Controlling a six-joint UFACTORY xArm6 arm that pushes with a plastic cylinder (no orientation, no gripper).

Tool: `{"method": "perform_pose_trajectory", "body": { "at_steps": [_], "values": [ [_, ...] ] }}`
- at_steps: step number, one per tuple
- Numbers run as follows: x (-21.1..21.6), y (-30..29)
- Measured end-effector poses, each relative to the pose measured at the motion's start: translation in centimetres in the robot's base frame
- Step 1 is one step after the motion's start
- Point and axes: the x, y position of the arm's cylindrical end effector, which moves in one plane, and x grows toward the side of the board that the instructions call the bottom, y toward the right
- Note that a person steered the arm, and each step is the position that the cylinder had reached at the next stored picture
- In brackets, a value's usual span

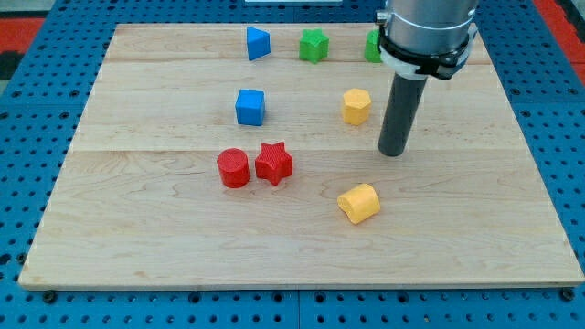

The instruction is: Push the yellow hexagon into red star

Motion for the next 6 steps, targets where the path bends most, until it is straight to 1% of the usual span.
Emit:
{"method": "perform_pose_trajectory", "body": {
  "at_steps": [1, 2, 4, 5, 6],
  "values": [
    [-3.8, 2.0],
    [-7.4, 0.6],
    [-8.0, -5.9],
    [-9.7, -6.8],
    [-4.9, -11.3]
  ]
}}
